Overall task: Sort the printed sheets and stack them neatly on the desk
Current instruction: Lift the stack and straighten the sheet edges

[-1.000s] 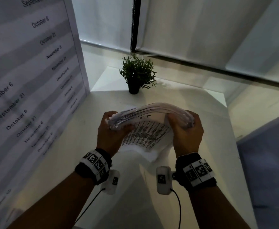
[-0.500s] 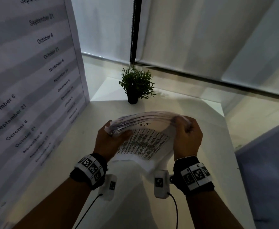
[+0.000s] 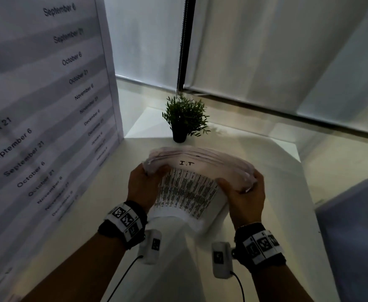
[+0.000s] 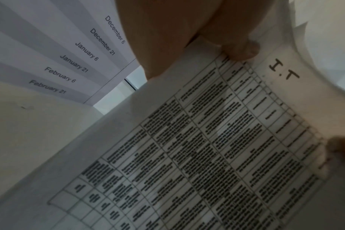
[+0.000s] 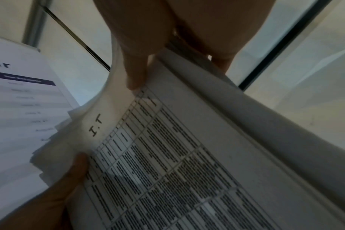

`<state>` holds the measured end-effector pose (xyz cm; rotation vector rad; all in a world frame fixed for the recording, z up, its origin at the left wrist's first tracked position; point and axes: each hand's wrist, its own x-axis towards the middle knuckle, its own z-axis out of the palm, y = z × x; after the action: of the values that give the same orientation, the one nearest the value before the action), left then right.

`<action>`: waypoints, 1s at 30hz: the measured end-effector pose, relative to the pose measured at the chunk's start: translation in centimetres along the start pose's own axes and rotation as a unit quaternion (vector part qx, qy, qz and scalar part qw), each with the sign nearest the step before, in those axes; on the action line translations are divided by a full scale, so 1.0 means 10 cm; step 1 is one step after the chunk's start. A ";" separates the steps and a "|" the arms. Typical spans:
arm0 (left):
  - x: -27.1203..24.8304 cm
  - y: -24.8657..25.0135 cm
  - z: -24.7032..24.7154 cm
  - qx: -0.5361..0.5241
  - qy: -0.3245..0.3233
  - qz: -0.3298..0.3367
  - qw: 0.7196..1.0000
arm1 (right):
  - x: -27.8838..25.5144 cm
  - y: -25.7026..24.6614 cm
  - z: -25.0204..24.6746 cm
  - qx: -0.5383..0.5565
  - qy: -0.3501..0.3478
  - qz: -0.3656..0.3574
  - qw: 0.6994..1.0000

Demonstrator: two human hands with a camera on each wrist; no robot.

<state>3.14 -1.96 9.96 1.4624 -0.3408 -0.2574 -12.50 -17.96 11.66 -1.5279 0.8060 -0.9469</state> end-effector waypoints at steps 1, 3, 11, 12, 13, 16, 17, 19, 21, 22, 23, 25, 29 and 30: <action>0.01 0.01 0.03 0.001 0.006 -0.001 1.000 | 0.00 0.01 0.00 -0.018 0.007 0.005 1.000; 0.03 0.03 0.08 -0.003 0.004 0.004 1.000 | 0.05 0.01 -0.02 -0.020 0.018 -0.003 1.000; -0.15 0.15 0.07 0.050 -0.053 0.086 0.994 | -0.10 -0.11 -0.16 0.022 -0.018 -0.074 0.997; -0.16 0.18 0.09 0.044 -0.044 0.093 0.994 | -0.10 -0.11 -0.15 0.024 -0.021 -0.076 0.997; -0.16 0.23 0.11 0.041 -0.030 0.097 0.994 | -0.11 -0.11 -0.14 0.027 -0.025 -0.079 0.996; -0.13 0.39 0.21 0.021 0.023 0.105 0.994 | -0.12 -0.11 -0.12 0.039 -0.031 -0.078 0.996; -0.11 0.44 0.25 0.021 0.037 0.112 0.993 | -0.13 -0.11 -0.12 0.039 -0.033 -0.075 0.996; -0.08 0.52 0.30 0.001 0.066 0.109 0.992 | -0.13 -0.11 -0.12 0.033 -0.033 -0.076 0.996; -0.03 0.55 0.33 -0.013 0.092 0.090 0.992 | -0.14 -0.13 -0.11 0.037 -0.032 -0.081 0.996; -0.01 0.56 0.34 -0.005 0.099 0.082 0.992 | -0.14 -0.12 -0.12 0.040 -0.031 -0.082 0.995; 0.00 0.55 0.35 0.005 0.101 0.076 0.992 | -0.14 -0.12 -0.12 0.041 -0.031 -0.084 0.995; 0.01 0.52 0.35 0.016 0.098 0.076 0.992 | -0.15 -0.10 -0.11 0.036 -0.029 -0.090 0.995; -0.03 0.51 0.35 0.055 0.061 0.159 0.984 | -0.14 -0.09 -0.11 0.024 -0.029 -0.092 0.995; -0.03 0.51 0.36 0.085 0.060 0.194 0.975 | -0.14 -0.09 -0.11 0.020 -0.030 -0.093 0.995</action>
<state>1.35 -4.67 15.25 1.5366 -0.5513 0.1796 -14.12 -17.06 12.41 -1.6093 0.6057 -1.0419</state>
